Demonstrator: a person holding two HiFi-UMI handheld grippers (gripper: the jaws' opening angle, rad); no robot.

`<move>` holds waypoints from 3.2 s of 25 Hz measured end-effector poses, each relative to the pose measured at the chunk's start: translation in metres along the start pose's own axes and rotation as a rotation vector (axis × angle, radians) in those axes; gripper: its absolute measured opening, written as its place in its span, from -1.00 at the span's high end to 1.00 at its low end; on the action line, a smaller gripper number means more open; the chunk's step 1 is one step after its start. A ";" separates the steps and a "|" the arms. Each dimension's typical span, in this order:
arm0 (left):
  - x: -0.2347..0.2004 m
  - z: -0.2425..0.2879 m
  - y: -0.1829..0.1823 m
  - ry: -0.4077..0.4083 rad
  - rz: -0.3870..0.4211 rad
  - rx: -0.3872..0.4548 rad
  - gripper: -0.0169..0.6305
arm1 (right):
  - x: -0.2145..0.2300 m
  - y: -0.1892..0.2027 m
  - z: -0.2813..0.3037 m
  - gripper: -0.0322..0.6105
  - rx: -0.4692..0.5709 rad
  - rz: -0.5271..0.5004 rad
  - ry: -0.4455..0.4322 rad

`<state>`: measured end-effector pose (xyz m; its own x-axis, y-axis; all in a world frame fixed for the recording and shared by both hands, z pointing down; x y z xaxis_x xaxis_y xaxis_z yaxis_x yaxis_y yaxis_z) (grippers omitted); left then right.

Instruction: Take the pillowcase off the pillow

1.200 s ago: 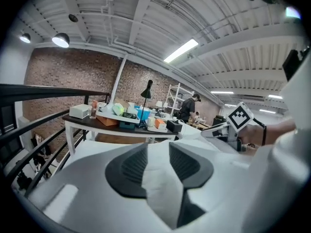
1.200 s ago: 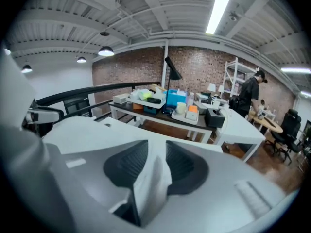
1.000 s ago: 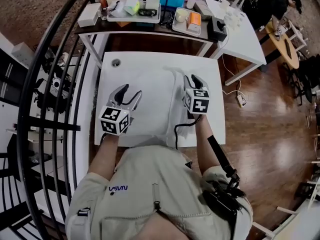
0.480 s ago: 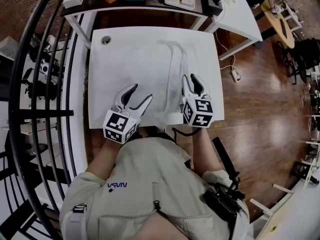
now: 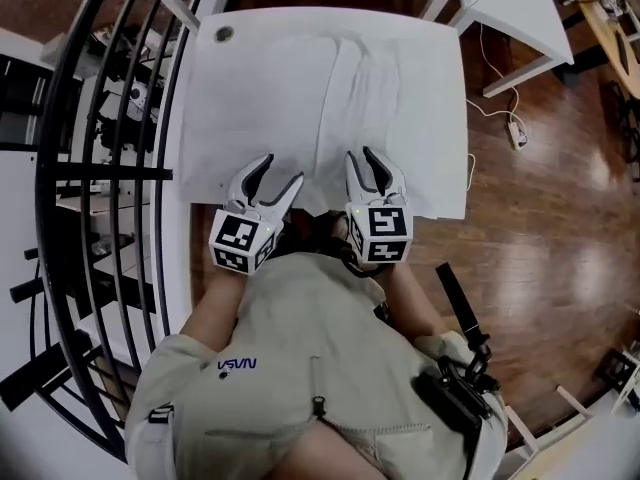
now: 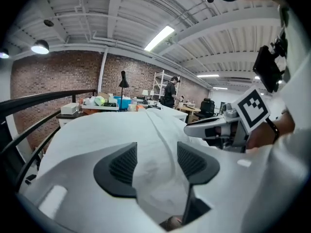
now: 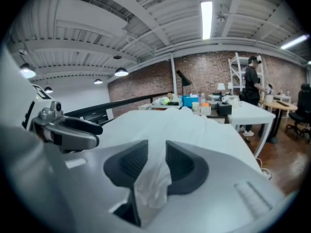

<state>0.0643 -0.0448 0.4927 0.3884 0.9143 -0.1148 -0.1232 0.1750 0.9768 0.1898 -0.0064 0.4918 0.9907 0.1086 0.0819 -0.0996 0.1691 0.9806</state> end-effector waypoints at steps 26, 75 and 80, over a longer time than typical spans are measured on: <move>-0.034 0.028 0.096 0.020 0.139 -0.220 0.12 | -0.027 0.107 0.012 0.31 -0.331 0.005 0.157; -0.036 -0.017 0.043 -0.036 -0.008 -0.029 0.61 | 0.071 0.068 -0.080 0.72 -0.223 0.093 0.426; -0.021 -0.026 0.027 -0.008 -0.030 0.015 0.56 | 0.054 0.031 -0.071 0.69 -0.139 0.071 0.360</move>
<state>0.0291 -0.0499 0.5170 0.3993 0.9057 -0.1422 -0.0976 0.1963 0.9757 0.2334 0.0739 0.5141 0.8874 0.4575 0.0571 -0.2032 0.2769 0.9392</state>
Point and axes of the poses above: the fingertips, and each gripper's own axes: z forward along the fingers, x to its right, y out of its underside, the point moved 1 cm from there along -z, backward along the fingers, and after that the axes turned 14 degrees about x, right-handed, at the moved point
